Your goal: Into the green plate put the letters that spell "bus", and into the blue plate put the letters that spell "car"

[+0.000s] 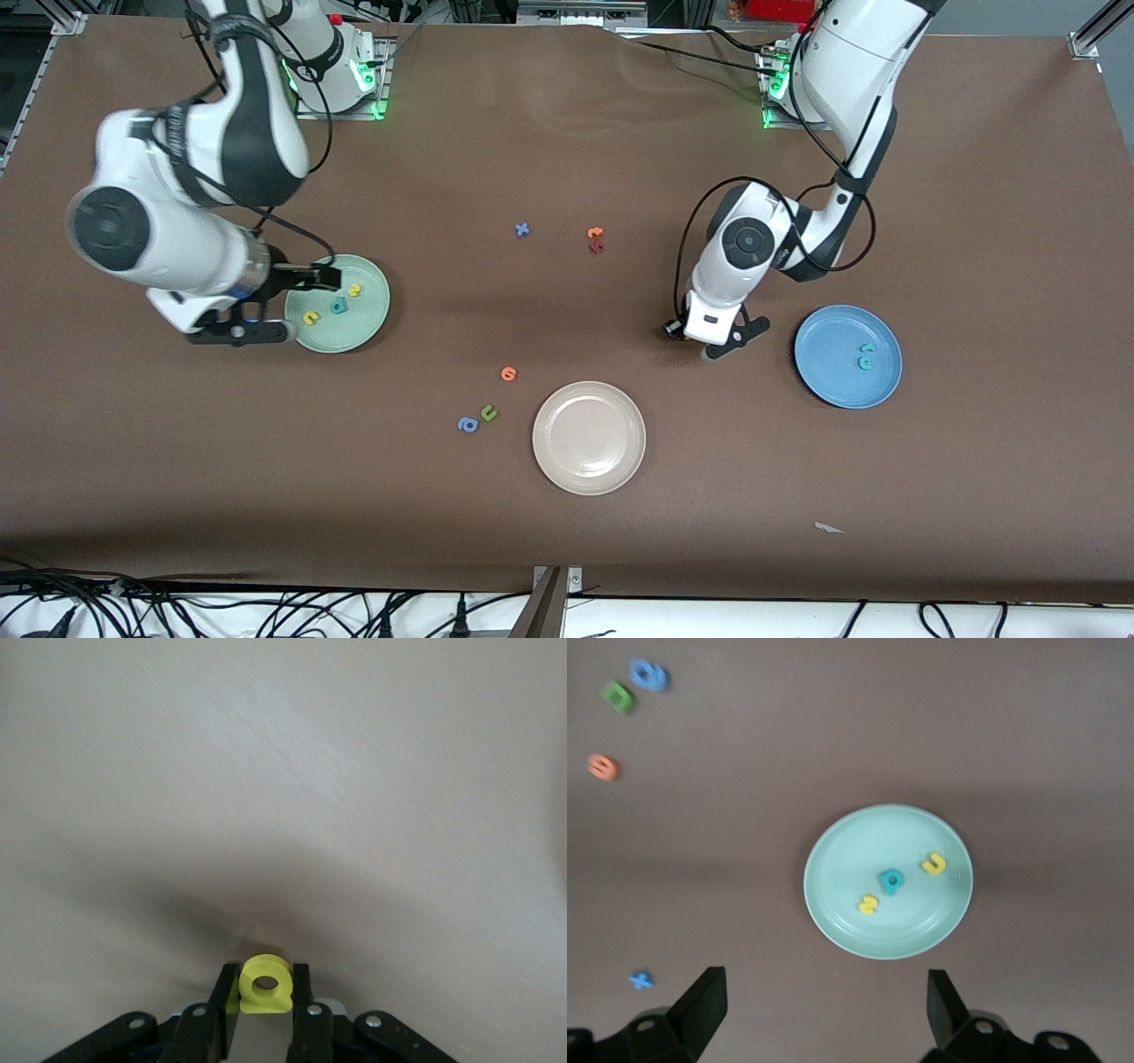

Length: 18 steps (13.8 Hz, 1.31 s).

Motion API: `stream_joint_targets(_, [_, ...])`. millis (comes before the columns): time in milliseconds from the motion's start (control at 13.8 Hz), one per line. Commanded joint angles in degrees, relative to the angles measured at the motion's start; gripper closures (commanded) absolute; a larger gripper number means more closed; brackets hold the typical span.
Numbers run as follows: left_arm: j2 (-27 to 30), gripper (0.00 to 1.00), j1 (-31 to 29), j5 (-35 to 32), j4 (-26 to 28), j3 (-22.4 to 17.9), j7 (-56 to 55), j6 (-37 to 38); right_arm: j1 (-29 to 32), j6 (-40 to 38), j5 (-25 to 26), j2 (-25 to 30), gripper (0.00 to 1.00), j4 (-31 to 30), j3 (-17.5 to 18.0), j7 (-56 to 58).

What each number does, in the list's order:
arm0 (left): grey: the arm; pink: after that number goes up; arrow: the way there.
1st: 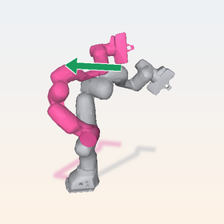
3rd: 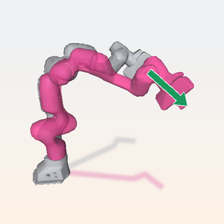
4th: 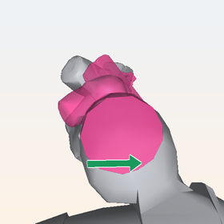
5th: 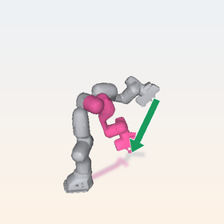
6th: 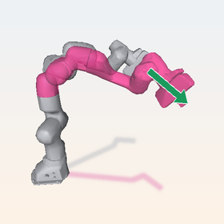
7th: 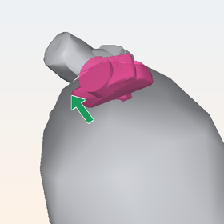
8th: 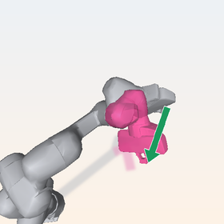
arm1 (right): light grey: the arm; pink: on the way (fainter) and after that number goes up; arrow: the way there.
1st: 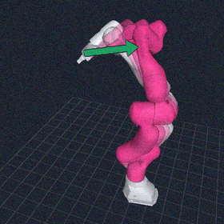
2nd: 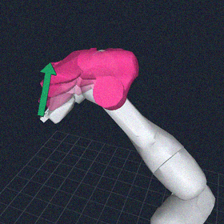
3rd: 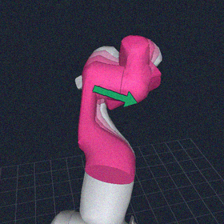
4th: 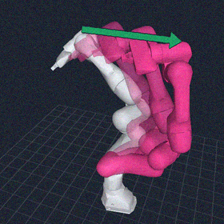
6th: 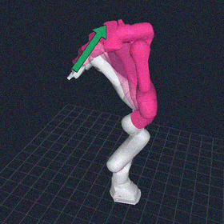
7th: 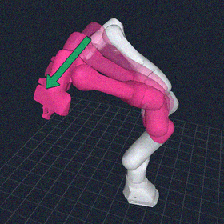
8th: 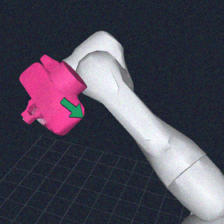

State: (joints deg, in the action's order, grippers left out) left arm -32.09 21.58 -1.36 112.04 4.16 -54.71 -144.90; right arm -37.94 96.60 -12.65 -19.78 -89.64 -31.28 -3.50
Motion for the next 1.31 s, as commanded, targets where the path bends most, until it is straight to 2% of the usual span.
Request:
stream_joint_targets(0, [3.34, 0.79, -2.93, -1.19, -2.17, -1.79, 10.81, 8.99, 12.69, -2.11, 7.15, 5.44, 0.0, 1.66, 13.49, 0.33])
stream_joint_targets(145, [3.87, 0.79, -6.71, -1.19, -4.19, -2.4, 21.7, 13.92, 18.58, -3.08, 9.92, 8.25, 0.0, 1.14, 19.74, 0.16])
stream_joint_targets(290, [4.05, 0.79, -10.05, -1.19, -5.08, -4.24, 34.78, 16.13, 22.81, -3.17, 10.1, 10.71, 0.0, -0.53, 23.27, -0.63])
stream_joint_targets(363, [3.96, 0.79, -11.46, -1.19, -5.17, -5.12, 41.2, 16.14, 24.74, -2.56, 10.01, 12.9, 0.0, -3.32, 25.29, -0.81])
stream_joint_targets(508, [3.44, 0.78, -14.53, -1.28, -5.26, -6.45, 55.95, 16.14, 31.5, -0.19, 10.1, 16.33, 0.0, -7.73, 31.7, -1.68])
stream_joint_targets(581, [3.08, 0.46, -16.46, -1.02, -5.34, -6.45, 63.08, 16.05, 32.83, 0.43, 10.1, 17.57, 0.0, -8.62, 32.42, -1.25])
stream_joint_targets(653, [2.47, 0.0, -17.61, -0.32, -5.95, -6.28, 65.15, 15.62, 33.72, 0.52, 10.54, 18.71, 0.0, -8.36, 32.43, -0.73])
stream_joint_targets(871, [1.33, 0.0, -16.31, 0.66, -9.99, -5.92, 52.62, 15.7, 34.95, -0.34, 13.09, 21.97, 0.0, -8.8, 32.16, -0.46])
stream_joint_targets(1089, [4.12, 0.0, -15.96, 0.56, -9.39, -6.01, 52.69, 15.96, 35.83, -2.28, 17.39, 22.94, 0.0, -8.8, 32.07, -0.46])
stream_joint_targets(1234, [8.42, 0.0, -15.43, 0.83, -7.12, -6.01, 54.17, 18.41, 36.19, -3.08, 16.96, 22.94, 0.0, -8.8, 31.29, -0.72])
